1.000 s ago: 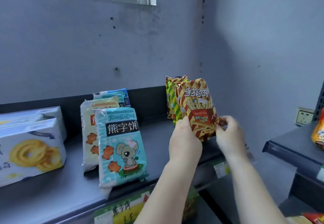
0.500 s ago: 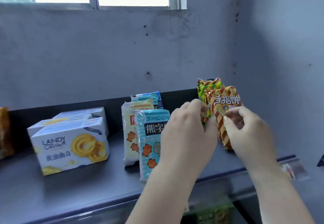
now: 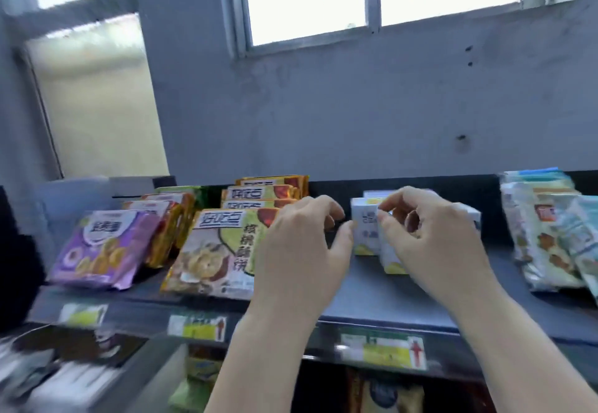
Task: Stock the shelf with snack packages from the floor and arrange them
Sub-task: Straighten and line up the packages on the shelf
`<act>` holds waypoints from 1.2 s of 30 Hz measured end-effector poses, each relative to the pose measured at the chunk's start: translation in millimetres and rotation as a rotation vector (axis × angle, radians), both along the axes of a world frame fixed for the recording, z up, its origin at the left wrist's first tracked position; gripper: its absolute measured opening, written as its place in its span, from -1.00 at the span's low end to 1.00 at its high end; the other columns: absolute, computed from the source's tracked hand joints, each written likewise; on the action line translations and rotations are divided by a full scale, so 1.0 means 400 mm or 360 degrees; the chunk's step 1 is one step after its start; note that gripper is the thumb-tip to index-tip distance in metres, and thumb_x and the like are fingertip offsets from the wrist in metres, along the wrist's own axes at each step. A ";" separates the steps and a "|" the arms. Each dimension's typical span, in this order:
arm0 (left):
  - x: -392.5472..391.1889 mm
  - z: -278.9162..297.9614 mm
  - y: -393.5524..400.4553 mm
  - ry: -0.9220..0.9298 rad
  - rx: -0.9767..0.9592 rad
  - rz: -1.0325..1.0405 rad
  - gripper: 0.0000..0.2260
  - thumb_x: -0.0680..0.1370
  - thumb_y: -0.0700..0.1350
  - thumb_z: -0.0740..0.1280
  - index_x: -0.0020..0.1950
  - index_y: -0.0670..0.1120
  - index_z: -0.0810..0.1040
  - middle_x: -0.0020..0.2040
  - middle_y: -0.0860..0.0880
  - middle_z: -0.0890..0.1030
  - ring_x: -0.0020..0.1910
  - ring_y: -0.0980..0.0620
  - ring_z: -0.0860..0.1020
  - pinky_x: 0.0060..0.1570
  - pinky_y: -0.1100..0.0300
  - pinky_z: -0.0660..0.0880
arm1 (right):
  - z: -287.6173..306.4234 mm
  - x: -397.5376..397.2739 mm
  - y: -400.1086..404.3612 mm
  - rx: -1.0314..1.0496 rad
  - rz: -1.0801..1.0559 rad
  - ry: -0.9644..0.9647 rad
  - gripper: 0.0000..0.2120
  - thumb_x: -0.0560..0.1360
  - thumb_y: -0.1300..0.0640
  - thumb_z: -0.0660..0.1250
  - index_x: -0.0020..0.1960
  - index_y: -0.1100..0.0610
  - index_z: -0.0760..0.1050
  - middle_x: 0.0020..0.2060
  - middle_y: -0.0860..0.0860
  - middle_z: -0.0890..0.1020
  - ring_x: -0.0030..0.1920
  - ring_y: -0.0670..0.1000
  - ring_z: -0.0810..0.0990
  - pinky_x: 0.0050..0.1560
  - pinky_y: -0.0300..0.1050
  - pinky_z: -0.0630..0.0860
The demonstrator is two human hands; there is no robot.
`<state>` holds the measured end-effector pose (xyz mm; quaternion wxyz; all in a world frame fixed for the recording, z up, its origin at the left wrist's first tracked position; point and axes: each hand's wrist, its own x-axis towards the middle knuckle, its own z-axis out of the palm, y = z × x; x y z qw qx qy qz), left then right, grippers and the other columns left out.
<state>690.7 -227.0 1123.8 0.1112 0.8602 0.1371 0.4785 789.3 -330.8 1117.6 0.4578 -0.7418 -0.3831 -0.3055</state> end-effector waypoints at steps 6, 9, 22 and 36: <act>-0.283 -0.031 0.274 0.0043 0.0046 0.0160 -0.90 0.50 0.04 0.28 -0.06 0.06 0.52 -0.15 0.14 0.56 -0.17 0.13 0.46 -0.30 0.39 0.31 | -0.011 -0.216 0.279 0.0022 0.0201 0.0018 -0.94 0.44 0.10 0.33 -0.21 0.03 0.52 -0.46 -0.14 0.45 -0.38 -0.13 0.40 -0.27 -0.14 0.31; -0.401 -0.035 0.401 0.0070 -0.0004 0.0222 -0.92 0.49 0.03 0.29 -0.10 0.06 0.53 -0.18 0.12 0.57 -0.18 0.10 0.48 -0.25 0.29 0.39 | -0.005 -0.310 0.409 -0.0015 0.0291 0.0025 -0.90 0.44 0.09 0.33 -0.24 -0.02 0.47 -0.44 -0.16 0.47 -0.37 -0.14 0.40 -0.23 -0.13 0.37; -0.492 0.052 0.950 0.0082 -0.0290 0.0298 -0.94 0.52 -0.06 0.29 -0.11 -0.03 0.52 -0.28 0.13 0.50 -0.28 0.15 0.45 -0.26 0.21 0.36 | 0.166 -0.296 0.843 -0.0586 0.0240 0.0021 -0.93 0.44 0.10 0.31 -0.22 0.04 0.51 -0.34 -0.10 0.49 -0.19 -0.01 0.46 -0.22 -0.19 0.32; -0.165 0.029 1.415 0.0606 -0.0433 0.0218 -0.73 0.51 -0.03 0.29 0.17 -0.10 0.53 0.16 -0.11 0.59 0.09 -0.09 0.55 0.05 0.11 0.48 | 0.150 -0.060 1.186 -0.1182 -0.0381 0.0142 -0.74 0.43 -0.04 0.37 0.06 0.06 0.60 0.06 0.05 0.61 -0.10 0.04 0.48 -0.18 -0.15 0.41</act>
